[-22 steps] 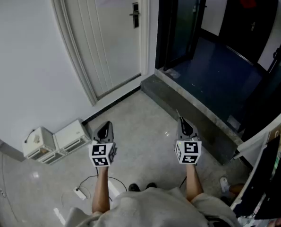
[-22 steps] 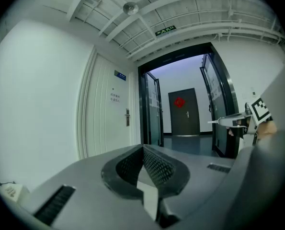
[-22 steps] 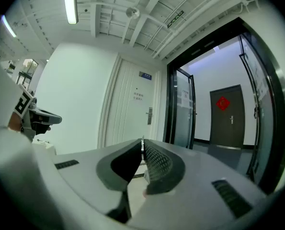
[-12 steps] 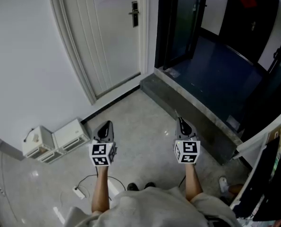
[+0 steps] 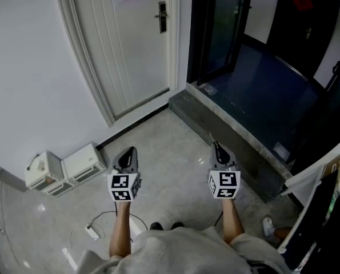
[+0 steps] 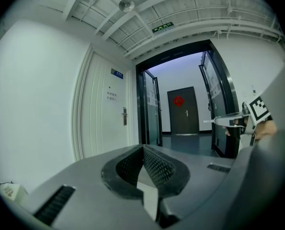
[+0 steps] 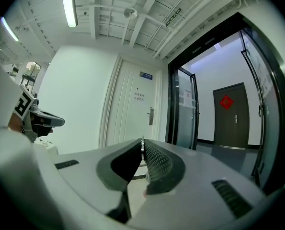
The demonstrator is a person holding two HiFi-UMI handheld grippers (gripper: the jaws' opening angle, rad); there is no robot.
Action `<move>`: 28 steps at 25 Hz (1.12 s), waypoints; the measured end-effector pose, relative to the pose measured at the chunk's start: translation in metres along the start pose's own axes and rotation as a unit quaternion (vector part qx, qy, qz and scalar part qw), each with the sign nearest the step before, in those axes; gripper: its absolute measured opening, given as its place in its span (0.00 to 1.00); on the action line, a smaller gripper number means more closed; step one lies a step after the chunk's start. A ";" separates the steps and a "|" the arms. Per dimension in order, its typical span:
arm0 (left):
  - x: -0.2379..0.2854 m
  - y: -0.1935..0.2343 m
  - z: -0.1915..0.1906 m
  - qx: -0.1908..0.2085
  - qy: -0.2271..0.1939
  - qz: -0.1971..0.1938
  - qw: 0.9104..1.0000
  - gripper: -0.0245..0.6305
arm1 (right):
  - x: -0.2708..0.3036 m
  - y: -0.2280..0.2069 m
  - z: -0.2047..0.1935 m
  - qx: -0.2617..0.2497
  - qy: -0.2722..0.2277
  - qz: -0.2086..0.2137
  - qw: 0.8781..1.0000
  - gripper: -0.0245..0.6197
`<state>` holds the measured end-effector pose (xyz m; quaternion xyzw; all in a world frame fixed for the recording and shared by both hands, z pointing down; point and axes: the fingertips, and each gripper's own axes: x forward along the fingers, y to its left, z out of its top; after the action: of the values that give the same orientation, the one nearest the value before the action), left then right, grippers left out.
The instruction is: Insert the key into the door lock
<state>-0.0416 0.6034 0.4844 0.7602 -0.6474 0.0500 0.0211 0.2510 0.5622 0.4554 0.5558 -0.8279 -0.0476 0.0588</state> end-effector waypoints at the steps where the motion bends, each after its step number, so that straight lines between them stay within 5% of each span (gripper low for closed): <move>1: 0.003 -0.003 0.000 0.000 0.000 -0.001 1.000 0.06 | 0.001 -0.003 0.000 -0.001 -0.001 0.002 1.000 0.08; 12: 0.042 -0.019 -0.004 0.002 0.005 0.005 1.000 0.06 | 0.033 -0.034 -0.013 0.001 0.006 0.012 1.000 0.08; 28: 0.171 0.034 -0.010 -0.006 0.001 -0.012 1.000 0.06 | 0.163 -0.043 -0.022 -0.013 0.008 0.007 1.000 0.08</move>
<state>-0.0489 0.4306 0.5111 0.7680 -0.6382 0.0469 0.0268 0.2326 0.3949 0.4776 0.5493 -0.8307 -0.0533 0.0729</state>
